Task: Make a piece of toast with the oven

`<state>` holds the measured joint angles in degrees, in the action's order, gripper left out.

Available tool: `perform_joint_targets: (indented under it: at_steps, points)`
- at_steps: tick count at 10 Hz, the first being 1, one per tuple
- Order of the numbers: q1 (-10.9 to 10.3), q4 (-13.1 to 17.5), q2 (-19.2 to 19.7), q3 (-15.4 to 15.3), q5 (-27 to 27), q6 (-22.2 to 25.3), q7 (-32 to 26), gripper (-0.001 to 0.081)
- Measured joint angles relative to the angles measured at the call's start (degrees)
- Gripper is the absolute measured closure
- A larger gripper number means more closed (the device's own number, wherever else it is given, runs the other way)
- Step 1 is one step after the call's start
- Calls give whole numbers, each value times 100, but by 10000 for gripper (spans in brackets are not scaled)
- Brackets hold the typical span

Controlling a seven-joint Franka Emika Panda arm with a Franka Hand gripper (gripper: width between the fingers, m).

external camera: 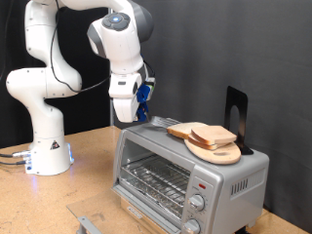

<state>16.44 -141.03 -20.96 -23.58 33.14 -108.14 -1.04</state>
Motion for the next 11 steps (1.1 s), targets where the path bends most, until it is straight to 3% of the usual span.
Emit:
perform_joint_targets:
  at_steps: [6,11]
  points:
    - [14,-226,8,-8,186,-1134,113,313]
    - [8,-206,8,22,290,-1181,-173,313]
